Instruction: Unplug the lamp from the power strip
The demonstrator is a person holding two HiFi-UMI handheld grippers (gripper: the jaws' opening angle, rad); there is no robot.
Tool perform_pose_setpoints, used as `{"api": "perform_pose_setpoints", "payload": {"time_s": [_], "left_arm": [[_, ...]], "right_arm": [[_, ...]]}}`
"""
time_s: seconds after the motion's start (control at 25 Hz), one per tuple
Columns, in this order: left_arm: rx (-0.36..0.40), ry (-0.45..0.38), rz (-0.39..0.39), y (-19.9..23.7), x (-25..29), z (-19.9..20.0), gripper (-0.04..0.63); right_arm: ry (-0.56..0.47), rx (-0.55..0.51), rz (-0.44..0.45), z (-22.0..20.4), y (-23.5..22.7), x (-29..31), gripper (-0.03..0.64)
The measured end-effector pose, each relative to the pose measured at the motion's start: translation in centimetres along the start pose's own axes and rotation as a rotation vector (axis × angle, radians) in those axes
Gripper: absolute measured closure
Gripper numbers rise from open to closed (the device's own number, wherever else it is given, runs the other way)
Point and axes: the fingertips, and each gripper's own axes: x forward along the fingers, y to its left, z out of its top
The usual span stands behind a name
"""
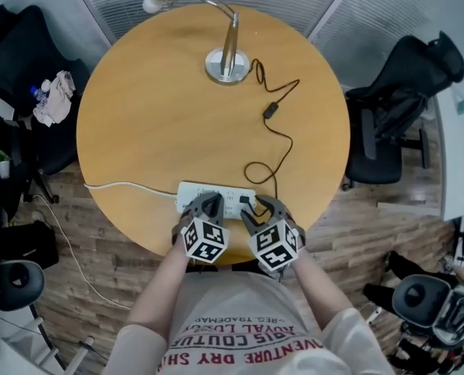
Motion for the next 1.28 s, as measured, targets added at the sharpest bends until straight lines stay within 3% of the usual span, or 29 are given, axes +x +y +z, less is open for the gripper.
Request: {"api": "perform_pose_setpoints", "payload": {"time_s": [0.24, 0.32, 0.52, 0.76, 1.28], "left_arm": [[-0.048, 0.025, -0.054, 0.0, 0.0, 0.0, 0.568], [-0.058, 0.029, -0.064, 0.0, 0.0, 0.0, 0.568], [-0.055, 0.029, -0.064, 0.0, 0.1, 0.1, 0.568], [-0.053, 0.032, -0.061, 0.0, 0.1, -0.1, 0.568], [-0.043, 0.034, -0.041, 0.0, 0.3, 0.1, 0.568]], "right_arm": [[0.084, -0.099, 0.042, -0.5, -0.3, 2.3, 0.41], [0.127, -0.147, 0.068, -0.7, -0.3, 2.9, 0.45], [0.217, -0.282, 0.14, -1.5, 0.4, 4.0, 0.5], [0.271, -0.376, 0.175, -1.6, 0.6, 4.1, 0.514], [0.276, -0.393, 0.156, -1.5, 0.3, 3.6, 0.541]]}}
